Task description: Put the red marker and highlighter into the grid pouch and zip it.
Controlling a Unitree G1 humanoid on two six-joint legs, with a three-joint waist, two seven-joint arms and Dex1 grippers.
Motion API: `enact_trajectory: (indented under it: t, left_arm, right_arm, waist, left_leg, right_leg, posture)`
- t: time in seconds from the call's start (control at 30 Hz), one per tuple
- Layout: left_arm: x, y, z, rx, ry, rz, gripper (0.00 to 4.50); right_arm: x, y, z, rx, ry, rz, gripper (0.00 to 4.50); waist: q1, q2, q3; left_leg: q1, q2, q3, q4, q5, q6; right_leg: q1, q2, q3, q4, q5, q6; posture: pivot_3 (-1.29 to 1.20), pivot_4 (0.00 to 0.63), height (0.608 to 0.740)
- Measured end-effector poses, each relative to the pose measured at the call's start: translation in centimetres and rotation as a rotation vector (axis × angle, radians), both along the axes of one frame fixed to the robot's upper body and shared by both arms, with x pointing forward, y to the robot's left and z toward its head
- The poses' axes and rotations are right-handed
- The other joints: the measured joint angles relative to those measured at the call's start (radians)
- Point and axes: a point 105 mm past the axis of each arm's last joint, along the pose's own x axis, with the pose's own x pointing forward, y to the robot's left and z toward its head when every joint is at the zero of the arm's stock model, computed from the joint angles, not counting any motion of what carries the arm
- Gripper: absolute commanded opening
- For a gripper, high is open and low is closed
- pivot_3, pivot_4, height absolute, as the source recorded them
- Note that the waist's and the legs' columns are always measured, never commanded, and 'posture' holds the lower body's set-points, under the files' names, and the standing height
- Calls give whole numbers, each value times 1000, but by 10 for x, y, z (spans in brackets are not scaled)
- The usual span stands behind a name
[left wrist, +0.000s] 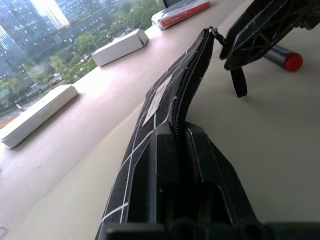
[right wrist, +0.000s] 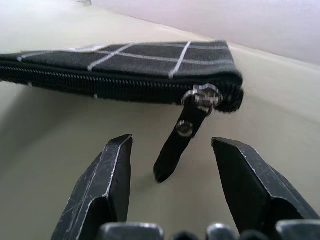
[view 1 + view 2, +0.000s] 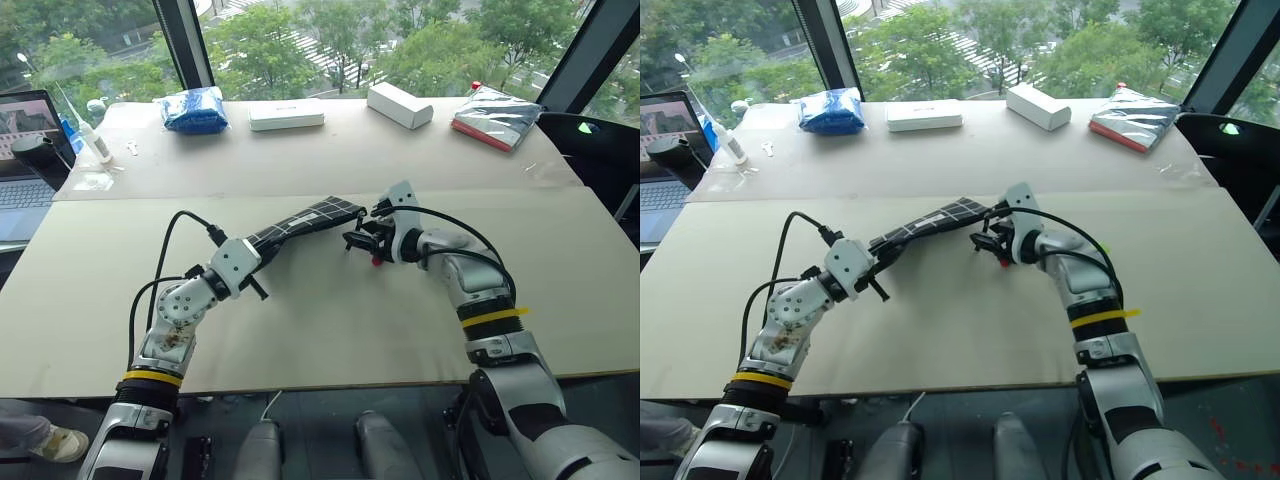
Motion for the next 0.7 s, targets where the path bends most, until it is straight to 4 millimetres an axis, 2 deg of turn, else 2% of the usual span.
enact_trajectory:
  t: [0.1,0.3,0.53,0.7]
  left_arm:
    - [-1,-1,0,-5,2,2,0]
    - [-2,0,-4,3,11,11,0]
    - [-2,0,-4,4,7,20,0]
    - [-2,-2,-5,-4,8,19,0]
  right_arm:
    - [0,-2,-9,-4,16,-13,2102]
    - [0,1,-6,7,-2,0,60]
    - [-4,9,-4,11,-8,62,17]
    - [-17,33,-1,-15,-29,194,17]
  waist:
    - [0,0,0]
    - [-1,0,0]
    - [0,0,0]
    - [-1,0,0]
  left_leg:
    - [0,0,0,0,0,0]
    - [0,0,0,0,0,0]
    - [0,0,0,0,0,0]
    - [0,0,0,0,0,0]
  right_leg:
    - [0,0,0,0,0,0]
    - [0,0,0,0,0,0]
    - [0,0,0,0,0,0]
    - [0,0,0,0,0,0]
  posture:
    - [0,150,740]
    - [0,150,740]
    - [0,150,740]
    - [0,150,740]
